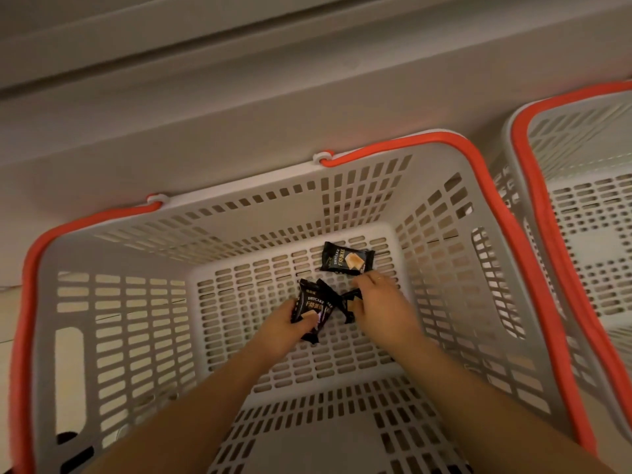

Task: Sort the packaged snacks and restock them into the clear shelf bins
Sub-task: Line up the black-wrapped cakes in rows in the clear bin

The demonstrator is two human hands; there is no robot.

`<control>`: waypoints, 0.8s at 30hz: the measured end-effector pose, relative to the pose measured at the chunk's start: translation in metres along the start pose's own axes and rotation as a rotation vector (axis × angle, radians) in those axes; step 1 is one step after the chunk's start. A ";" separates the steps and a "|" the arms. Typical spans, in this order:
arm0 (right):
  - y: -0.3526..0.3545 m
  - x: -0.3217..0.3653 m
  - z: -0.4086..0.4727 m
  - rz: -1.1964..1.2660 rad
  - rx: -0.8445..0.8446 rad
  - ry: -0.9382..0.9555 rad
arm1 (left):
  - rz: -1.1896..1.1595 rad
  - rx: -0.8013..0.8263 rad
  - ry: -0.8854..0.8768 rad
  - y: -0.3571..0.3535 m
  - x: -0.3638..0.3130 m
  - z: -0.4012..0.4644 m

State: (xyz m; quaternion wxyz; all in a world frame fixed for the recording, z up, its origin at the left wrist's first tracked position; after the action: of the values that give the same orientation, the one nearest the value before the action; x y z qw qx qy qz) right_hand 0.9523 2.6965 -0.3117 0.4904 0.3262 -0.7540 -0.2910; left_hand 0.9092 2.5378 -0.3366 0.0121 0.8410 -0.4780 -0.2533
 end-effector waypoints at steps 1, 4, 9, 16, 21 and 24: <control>-0.004 -0.003 0.002 -0.112 0.054 0.068 | 0.054 -0.021 0.006 0.006 0.005 0.001; -0.021 -0.016 0.002 -0.316 0.220 0.142 | 0.148 -0.058 0.027 0.021 0.020 0.000; -0.023 -0.023 -0.003 -0.442 0.197 0.116 | 0.199 -0.080 0.010 0.038 0.034 -0.005; -0.012 -0.004 -0.004 0.013 0.232 0.126 | 0.124 -0.086 -0.030 0.034 0.027 -0.001; -0.014 0.030 -0.003 0.334 0.189 0.151 | 0.171 0.016 -0.087 0.016 0.013 0.002; -0.013 0.028 -0.002 0.377 0.133 0.109 | 0.124 0.044 -0.106 0.015 0.011 -0.001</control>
State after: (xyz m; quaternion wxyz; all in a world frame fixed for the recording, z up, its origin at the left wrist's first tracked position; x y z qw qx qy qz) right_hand 0.9486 2.6664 -0.3057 0.5535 0.2260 -0.7917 -0.1254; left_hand 0.9026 2.5203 -0.3364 -0.0163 0.7953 -0.5345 -0.2858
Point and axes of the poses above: each hand's wrist, its own z-axis towards the middle knuckle, its own y-axis out of the back of the hand, x = y × z, the point moved 8 cm from there along z, towards the middle knuckle, and after that the axes turned 10 degrees about y, right-handed, at the moved point
